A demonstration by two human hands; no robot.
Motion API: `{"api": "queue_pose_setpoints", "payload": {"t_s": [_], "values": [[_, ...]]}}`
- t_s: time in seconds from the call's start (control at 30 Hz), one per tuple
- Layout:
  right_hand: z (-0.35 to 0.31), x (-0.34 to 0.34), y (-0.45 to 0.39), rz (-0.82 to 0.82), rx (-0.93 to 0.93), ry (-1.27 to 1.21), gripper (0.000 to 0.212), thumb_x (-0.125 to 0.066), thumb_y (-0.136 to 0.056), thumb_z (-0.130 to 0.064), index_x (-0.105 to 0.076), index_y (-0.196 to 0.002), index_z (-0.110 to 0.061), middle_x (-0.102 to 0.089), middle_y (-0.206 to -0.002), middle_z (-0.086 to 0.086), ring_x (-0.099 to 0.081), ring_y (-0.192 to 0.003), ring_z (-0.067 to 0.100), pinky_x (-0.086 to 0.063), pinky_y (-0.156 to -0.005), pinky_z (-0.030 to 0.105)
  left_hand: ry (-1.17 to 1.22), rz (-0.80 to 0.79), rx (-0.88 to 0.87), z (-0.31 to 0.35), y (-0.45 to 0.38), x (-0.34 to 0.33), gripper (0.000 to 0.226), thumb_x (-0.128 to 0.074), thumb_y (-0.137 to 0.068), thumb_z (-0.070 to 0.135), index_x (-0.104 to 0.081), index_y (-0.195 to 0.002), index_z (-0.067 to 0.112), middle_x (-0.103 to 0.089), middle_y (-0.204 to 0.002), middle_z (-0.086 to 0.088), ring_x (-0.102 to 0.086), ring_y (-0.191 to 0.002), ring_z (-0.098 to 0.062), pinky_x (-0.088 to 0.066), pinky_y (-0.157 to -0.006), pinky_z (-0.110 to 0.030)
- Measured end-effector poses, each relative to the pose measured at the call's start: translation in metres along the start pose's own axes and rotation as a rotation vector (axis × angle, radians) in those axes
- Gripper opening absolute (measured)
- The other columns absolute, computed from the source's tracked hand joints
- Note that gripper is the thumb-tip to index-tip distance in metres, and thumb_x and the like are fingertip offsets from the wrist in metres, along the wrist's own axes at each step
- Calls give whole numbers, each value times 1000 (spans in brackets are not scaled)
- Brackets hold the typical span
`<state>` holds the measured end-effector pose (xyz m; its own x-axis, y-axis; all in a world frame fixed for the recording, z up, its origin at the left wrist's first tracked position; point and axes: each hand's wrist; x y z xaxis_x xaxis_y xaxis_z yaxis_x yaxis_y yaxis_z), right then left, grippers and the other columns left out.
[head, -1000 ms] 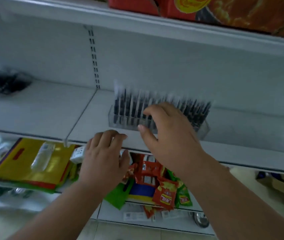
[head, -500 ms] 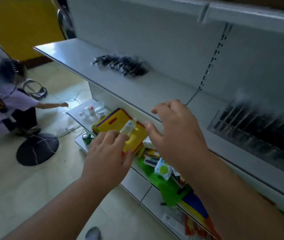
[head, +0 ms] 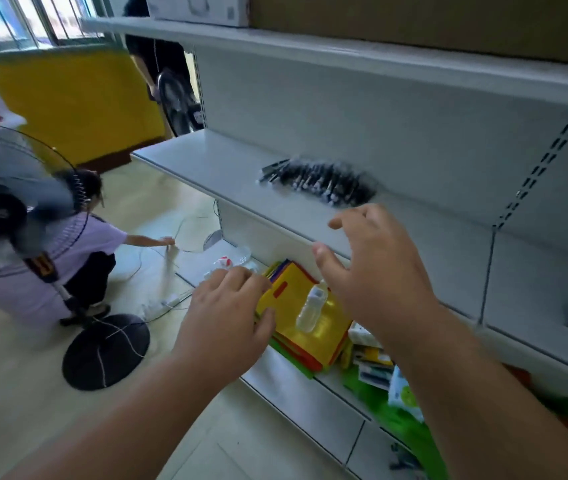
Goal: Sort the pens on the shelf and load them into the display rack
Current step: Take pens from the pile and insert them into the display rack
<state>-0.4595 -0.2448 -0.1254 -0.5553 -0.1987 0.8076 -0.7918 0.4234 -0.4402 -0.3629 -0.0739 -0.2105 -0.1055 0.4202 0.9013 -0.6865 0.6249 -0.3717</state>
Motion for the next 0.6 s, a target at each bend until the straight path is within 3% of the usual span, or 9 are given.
{"api": "queue_pose_setpoints", "payload": {"t_s": [0.27, 0.4, 0.6], "values": [[15, -41, -84, -75, 14, 59, 37, -52, -93, -50, -56, -121, -27, -50, -120, -7, -47, -111, 12, -38, -86, 26, 90, -83, 30, -29, -87, -34, 53, -29, -84, 56, -60, -118, 31, -58, -111, 8, -51, -107, -20, -43, -92, -38], [14, -65, -146, -106, 22, 56, 37, -53, -91, -50, -57, -117, -24, -52, -117, -1, -51, -108, 19, -44, -90, 35, 103, -39, 62, -50, -132, -36, 46, -36, -84, 52, -63, -114, 30, -59, -107, 10, -53, -102, -19, -44, -89, -37], [8, -94, -202, -141, 49, 78, 37, -55, -92, -47, -56, -118, -21, -53, -118, 2, -53, -104, 20, -41, -82, 32, 132, -67, 74, -80, -188, -44, 44, -39, -87, 50, -62, -119, 30, -61, -113, 8, -54, -105, -21, -42, -92, -37]]}}
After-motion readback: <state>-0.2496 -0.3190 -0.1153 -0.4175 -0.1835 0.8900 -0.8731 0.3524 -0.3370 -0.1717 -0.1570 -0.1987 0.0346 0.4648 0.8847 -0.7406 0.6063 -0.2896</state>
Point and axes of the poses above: each hand's wrist, its own y-axis away from the middle knuckle, its own x-axis out of the back of the hand, z = x × y
